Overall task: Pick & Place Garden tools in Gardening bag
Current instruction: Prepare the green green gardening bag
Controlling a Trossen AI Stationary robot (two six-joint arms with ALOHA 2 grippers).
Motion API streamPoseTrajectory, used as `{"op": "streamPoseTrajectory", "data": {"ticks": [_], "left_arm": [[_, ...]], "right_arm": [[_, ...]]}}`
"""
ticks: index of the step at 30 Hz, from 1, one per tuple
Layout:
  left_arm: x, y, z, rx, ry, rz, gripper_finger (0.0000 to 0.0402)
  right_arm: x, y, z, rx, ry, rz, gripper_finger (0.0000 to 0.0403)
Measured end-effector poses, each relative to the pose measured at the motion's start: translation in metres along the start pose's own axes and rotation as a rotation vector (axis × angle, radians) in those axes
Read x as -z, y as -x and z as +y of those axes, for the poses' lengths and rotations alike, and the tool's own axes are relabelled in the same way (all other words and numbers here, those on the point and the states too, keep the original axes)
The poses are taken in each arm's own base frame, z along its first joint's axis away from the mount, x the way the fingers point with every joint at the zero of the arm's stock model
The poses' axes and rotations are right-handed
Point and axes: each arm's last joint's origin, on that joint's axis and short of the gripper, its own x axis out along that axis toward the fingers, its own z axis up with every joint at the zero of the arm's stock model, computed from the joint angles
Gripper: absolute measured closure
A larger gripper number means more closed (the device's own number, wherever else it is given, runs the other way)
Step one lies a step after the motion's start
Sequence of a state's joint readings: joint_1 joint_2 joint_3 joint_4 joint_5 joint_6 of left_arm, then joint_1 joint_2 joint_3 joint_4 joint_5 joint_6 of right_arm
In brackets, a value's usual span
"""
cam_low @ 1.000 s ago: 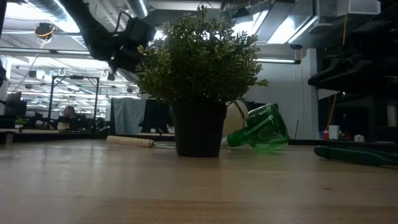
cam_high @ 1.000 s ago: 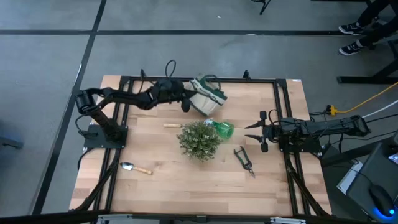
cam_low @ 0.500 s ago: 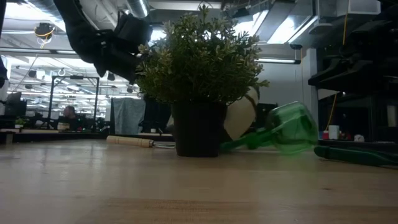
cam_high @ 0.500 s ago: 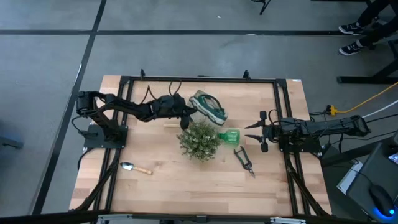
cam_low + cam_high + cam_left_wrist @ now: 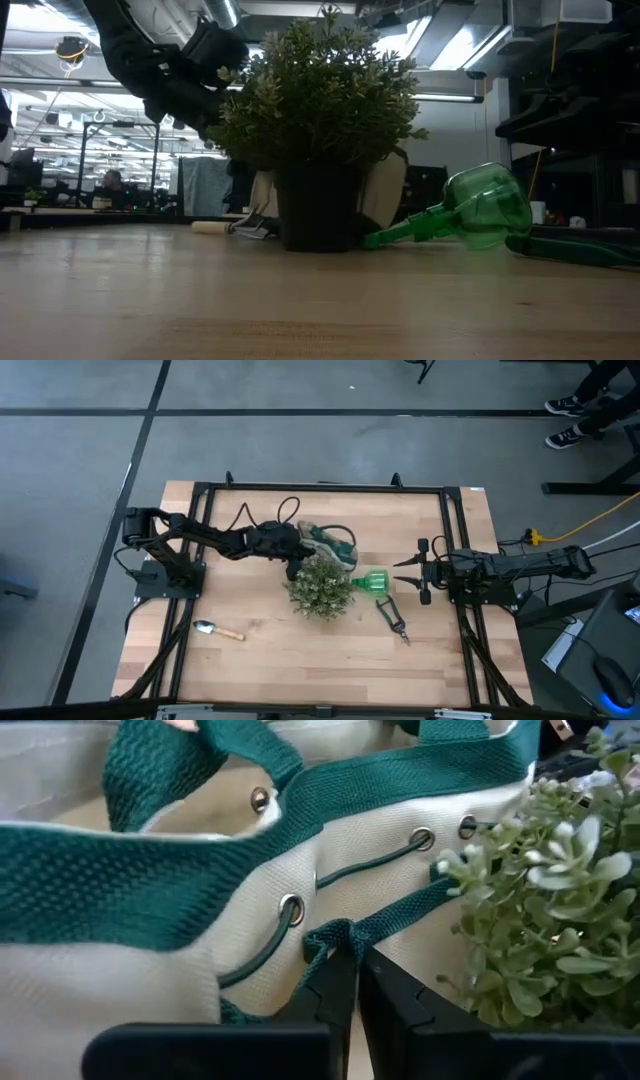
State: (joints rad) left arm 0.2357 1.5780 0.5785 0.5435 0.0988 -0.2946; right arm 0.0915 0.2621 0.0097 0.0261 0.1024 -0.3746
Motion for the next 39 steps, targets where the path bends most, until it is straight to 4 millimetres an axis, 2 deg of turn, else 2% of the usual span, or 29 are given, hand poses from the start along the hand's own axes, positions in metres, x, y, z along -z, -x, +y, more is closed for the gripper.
{"op": "streamPoseTrajectory", "data": {"ticks": [9, 20, 24, 27, 31, 34, 39], "left_arm": [[-0.004, 0.008, -0.004, 0.076, -0.049, 0.031, 0.0337], [-0.02, 0.055, -0.003, 0.038, -0.108, 0.108, 0.028], [-0.033, 0.072, -0.005, 0.029, -0.182, 0.022, 0.0267], [-0.047, 0.081, -0.002, -0.09, -0.302, -0.076, 0.0263], [-0.066, 0.085, 0.012, -0.246, -0.396, -0.13, 0.0262], [-0.078, 0.084, 0.022, -0.182, -0.39, -0.111, 0.0257], [-0.088, 0.074, 0.03, -0.091, -0.382, 0.061, 0.0242]], "right_arm": [[0.0, 0.0, 0.0, 0.0, 0.0, -0.001, 0.0243], [0.0, 0.0, 0.0, 0.0, 0.0, -0.001, 0.0243], [0.0, 0.0, 0.0, 0.0, 0.0, 0.0, 0.0243], [0.0, 0.0, 0.0, 0.0, 0.0, 0.0, 0.0243], [0.0, 0.0, 0.0, 0.0, 0.0, 0.0, 0.0243], [0.0, 0.0, 0.0, 0.0, 0.0, 0.0, 0.0243], [0.0, 0.0, 0.0, 0.0, 0.0, 0.0, 0.0243]]}}
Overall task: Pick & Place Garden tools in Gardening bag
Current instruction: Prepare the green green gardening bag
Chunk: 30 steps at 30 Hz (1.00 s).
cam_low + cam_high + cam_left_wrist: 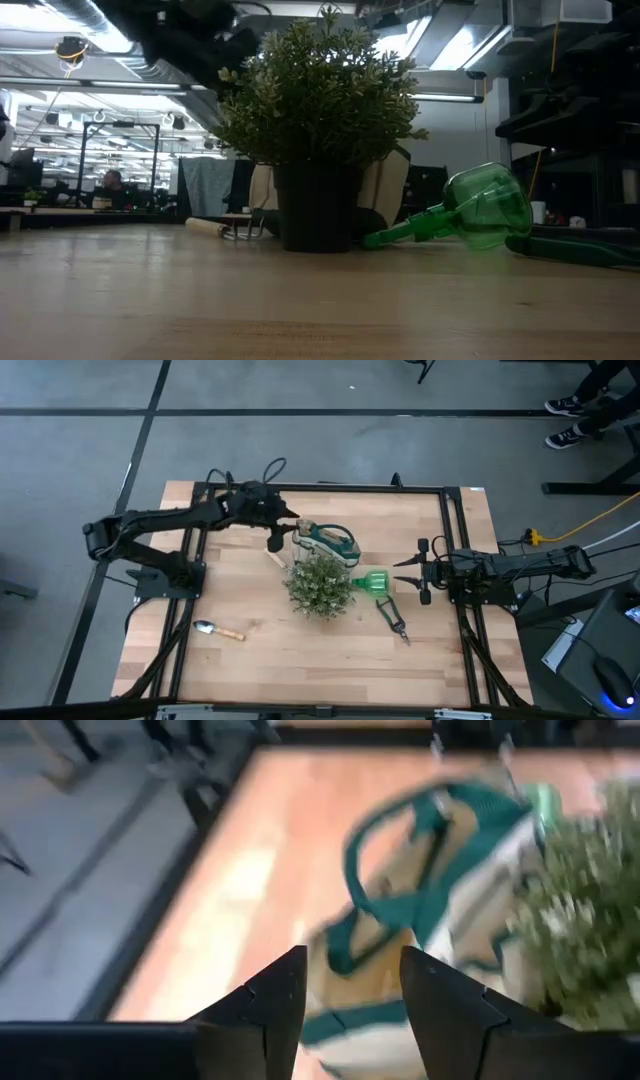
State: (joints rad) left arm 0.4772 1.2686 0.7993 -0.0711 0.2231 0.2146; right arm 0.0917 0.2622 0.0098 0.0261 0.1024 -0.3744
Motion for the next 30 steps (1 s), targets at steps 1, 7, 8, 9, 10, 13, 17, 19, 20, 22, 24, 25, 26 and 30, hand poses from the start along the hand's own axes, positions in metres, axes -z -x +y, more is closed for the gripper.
{"op": "streamPoseTrajectory", "data": {"ticks": [1, 7, 8, 9, 10, 13, 17, 19, 20, 22, 24, 25, 26, 30], "left_arm": [[-0.003, -0.002, 0.001, 0.02, -0.005, 0.023, 0.0239], [-0.022, -0.017, 0.007, 0.123, -0.011, 0.076, 0.0227], [-0.024, -0.02, 0.007, 0.139, -0.015, 0.087, 0.0226], [-0.026, -0.021, 0.008, 0.156, -0.02, 0.104, 0.0225], [-0.027, -0.024, 0.008, 0.179, -0.026, 0.118, 0.0224], [-0.028, -0.031, 0.007, 0.222, -0.022, 0.187, 0.0224], [-0.024, -0.037, 0.006, 0.246, -0.032, 0.256, 0.0227], [-0.02, -0.04, 0.005, 0.247, -0.039, 0.284, 0.0228], [-0.019, -0.041, 0.003, 0.246, -0.048, 0.296, 0.0228], [-0.017, -0.044, 0.001, 0.237, -0.063, 0.317, 0.0227], [-0.015, -0.047, -0.001, 0.217, -0.082, 0.342, 0.0227], [-0.014, -0.049, -0.002, 0.211, -0.095, 0.356, 0.0228], [-0.013, -0.05, -0.004, 0.204, -0.112, 0.366, 0.023], [-0.012, -0.051, -0.01, 0.224, -0.176, 0.38, 0.0265]], "right_arm": [[0.0, 0.0, 0.0, 0.0, 0.0, -0.001, 0.0243], [0.0, 0.0, 0.0, 0.0, 0.0, 0.0, 0.0243], [0.0, 0.0, 0.0, 0.0, 0.0, 0.0, 0.0243], [0.0, 0.0, 0.0, 0.0, 0.0, -0.001, 0.0243], [0.0, 0.0, 0.0, 0.0, 0.0, 0.0, 0.0243], [0.0, 0.0, 0.0, 0.0, 0.0, 0.0, 0.0243], [0.0, 0.0, 0.0, 0.0, 0.0, -0.001, 0.0243], [0.0, 0.0, 0.0, 0.0, 0.0, -0.001, 0.0243], [0.0, 0.0, 0.0, 0.0, 0.0, 0.0, 0.0243], [0.0, 0.0, 0.0, 0.0, 0.0, 0.0, 0.0243], [0.0, 0.0, 0.0, 0.0, 0.0, 0.0, 0.0243], [0.0, 0.0, 0.0, 0.001, 0.0, -0.001, 0.0243], [0.0, 0.0, 0.0, 0.0, 0.0, -0.001, 0.0243], [0.0, 0.0, 0.0, 0.0, 0.0, 0.0, 0.0243]]}}
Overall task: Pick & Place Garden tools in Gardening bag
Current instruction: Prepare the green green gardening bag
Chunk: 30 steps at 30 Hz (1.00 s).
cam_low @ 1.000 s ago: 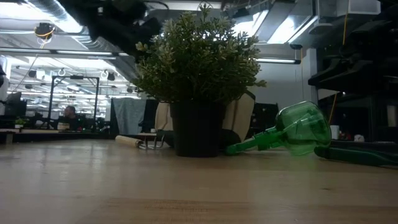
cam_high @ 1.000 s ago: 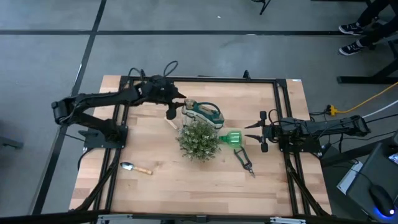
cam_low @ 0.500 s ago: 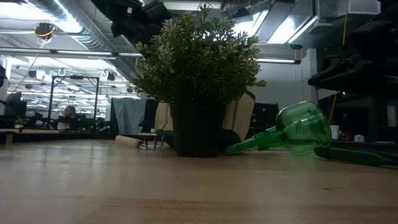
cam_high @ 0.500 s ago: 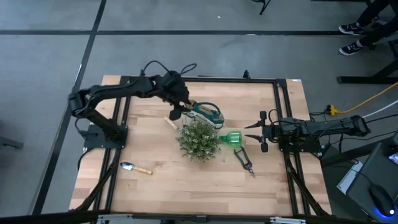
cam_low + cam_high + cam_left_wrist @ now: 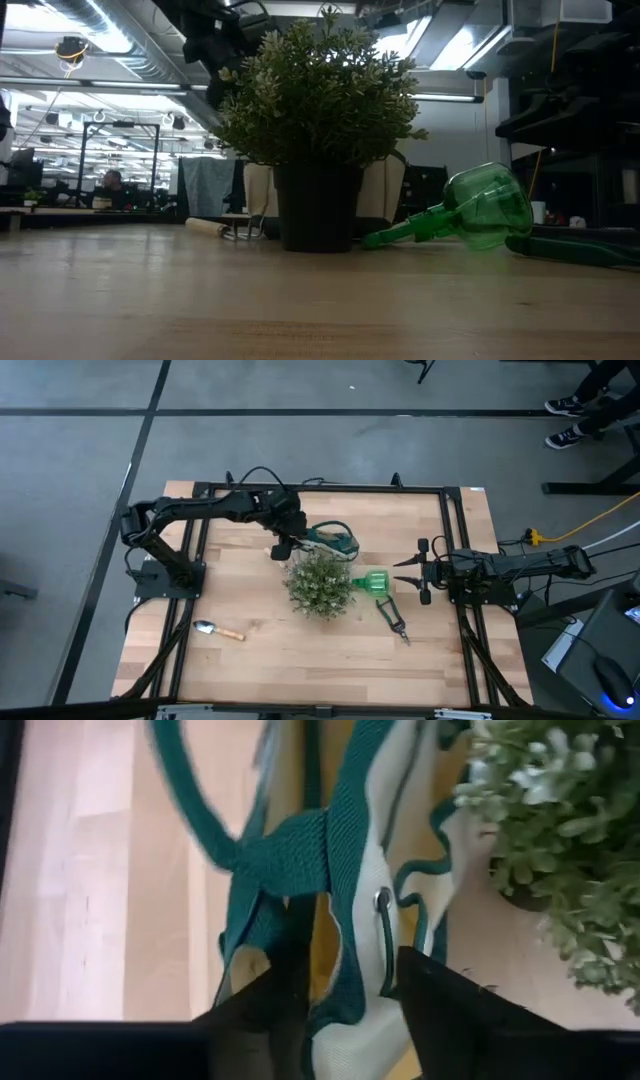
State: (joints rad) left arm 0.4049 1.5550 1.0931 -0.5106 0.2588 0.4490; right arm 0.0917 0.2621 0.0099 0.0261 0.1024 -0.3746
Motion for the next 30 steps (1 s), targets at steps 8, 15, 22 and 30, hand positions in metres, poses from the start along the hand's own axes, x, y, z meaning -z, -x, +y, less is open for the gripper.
{"op": "streamPoseTrajectory", "data": {"ticks": [8, 15, 22, 30], "left_arm": [[-0.002, 0.0, -0.005, 0.01, -0.031, -0.001, 0.039], [-0.007, 0.0, 0.001, -0.191, -0.019, 0.018, 0.0395], [-0.005, 0.005, 0.019, -0.432, 0.148, 0.026, 0.0396], [0.003, 0.01, 0.032, -0.52, 0.331, 0.032, 0.0396]], "right_arm": [[0.0, 0.0, 0.0, 0.0, 0.0, 0.0, 0.0243], [0.0, 0.0, 0.0, 0.0, 0.0, 0.0, 0.0243], [0.0, 0.0, 0.0, 0.0, 0.0, 0.0, 0.0243], [0.0, 0.0, 0.0, 0.0, 0.0, 0.0, 0.0243]]}}
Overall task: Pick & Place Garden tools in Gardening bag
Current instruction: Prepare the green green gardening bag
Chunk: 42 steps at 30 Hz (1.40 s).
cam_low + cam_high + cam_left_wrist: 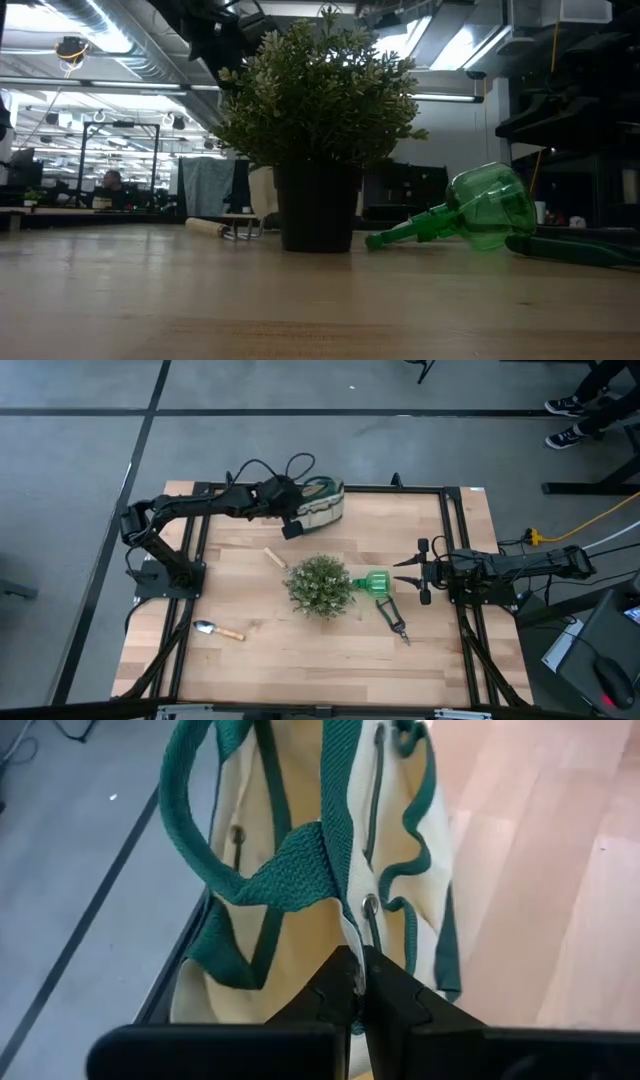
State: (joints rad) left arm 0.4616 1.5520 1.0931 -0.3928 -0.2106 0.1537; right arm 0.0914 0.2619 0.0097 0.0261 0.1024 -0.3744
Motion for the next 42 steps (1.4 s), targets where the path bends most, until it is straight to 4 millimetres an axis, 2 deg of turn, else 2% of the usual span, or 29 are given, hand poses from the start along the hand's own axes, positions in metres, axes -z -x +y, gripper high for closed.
{"op": "streamPoseTrajectory", "data": {"ticks": [4, 13, 19, 26, 30, 36, 42], "left_arm": [[-0.002, 0.002, -0.008, 0.027, -0.045, -0.017, 0.0396], [-0.008, 0.01, -0.041, 0.162, -0.379, -0.098, 0.0394], [-0.008, 0.012, -0.047, 0.171, -0.46, -0.11, 0.039], [-0.008, 0.011, -0.046, 0.153, -0.463, -0.105, 0.0345], [-0.008, 0.012, -0.047, 0.205, -0.447, -0.118, 0.0308], [-0.008, 0.009, -0.04, 0.281, -0.28, -0.114, 0.0256], [-0.007, 0.006, -0.029, 0.343, -0.127, -0.102, 0.0224]], "right_arm": [[0.0, 0.0, 0.0, 0.0, 0.0, 0.0, 0.0243], [0.0, 0.0, 0.0, 0.0, 0.0, 0.0, 0.0243], [0.0, 0.0, 0.0, 0.0, 0.0, 0.0, 0.0243], [0.0, 0.0, 0.0, 0.0, 0.0, 0.0, 0.0243], [0.0, 0.0, 0.0, 0.0, 0.0, 0.0, 0.0243], [0.0, 0.0, 0.0, 0.0, 0.0, 0.0, 0.0243], [0.0, 0.0, 0.0, 0.0, 0.0, 0.0, 0.0243]]}}
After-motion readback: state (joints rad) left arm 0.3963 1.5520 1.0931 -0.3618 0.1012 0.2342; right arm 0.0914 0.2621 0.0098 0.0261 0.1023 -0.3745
